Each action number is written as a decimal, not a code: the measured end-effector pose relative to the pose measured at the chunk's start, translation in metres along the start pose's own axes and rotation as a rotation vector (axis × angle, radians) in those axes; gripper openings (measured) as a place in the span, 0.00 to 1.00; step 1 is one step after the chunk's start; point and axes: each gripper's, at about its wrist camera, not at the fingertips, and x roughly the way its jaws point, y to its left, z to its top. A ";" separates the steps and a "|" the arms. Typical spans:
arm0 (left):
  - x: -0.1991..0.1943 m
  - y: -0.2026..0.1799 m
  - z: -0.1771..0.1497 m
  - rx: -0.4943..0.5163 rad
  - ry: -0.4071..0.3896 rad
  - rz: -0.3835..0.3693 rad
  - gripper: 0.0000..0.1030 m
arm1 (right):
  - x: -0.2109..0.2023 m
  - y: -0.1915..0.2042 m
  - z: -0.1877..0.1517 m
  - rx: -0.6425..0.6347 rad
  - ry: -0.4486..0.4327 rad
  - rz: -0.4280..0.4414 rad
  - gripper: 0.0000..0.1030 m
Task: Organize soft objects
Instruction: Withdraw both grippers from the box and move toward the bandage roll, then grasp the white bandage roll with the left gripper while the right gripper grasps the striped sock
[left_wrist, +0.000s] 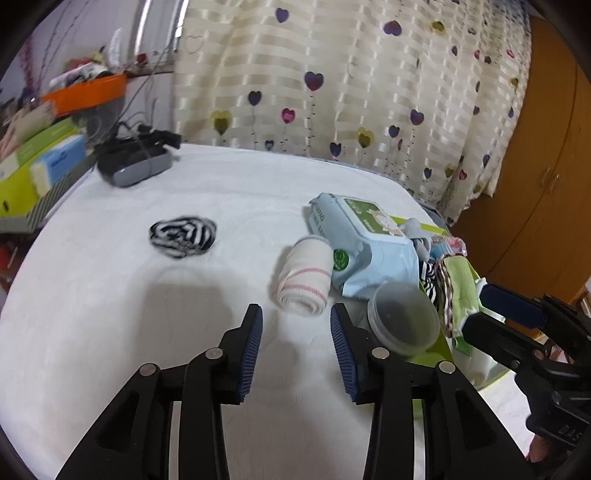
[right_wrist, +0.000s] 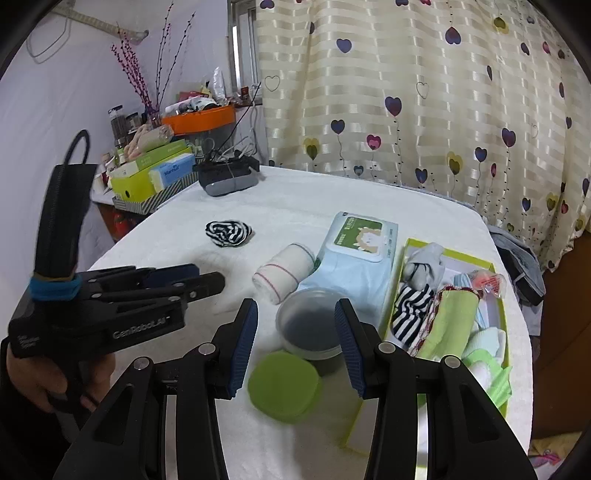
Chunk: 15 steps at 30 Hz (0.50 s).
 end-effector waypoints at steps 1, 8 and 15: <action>0.004 0.000 0.002 0.007 0.006 0.000 0.37 | 0.001 -0.001 0.001 0.003 0.000 0.000 0.43; 0.046 -0.008 0.016 0.075 0.071 0.006 0.38 | 0.004 -0.018 0.004 0.030 -0.005 0.001 0.43; 0.074 -0.002 0.022 0.081 0.120 -0.030 0.38 | 0.014 -0.027 0.003 0.046 0.014 0.003 0.43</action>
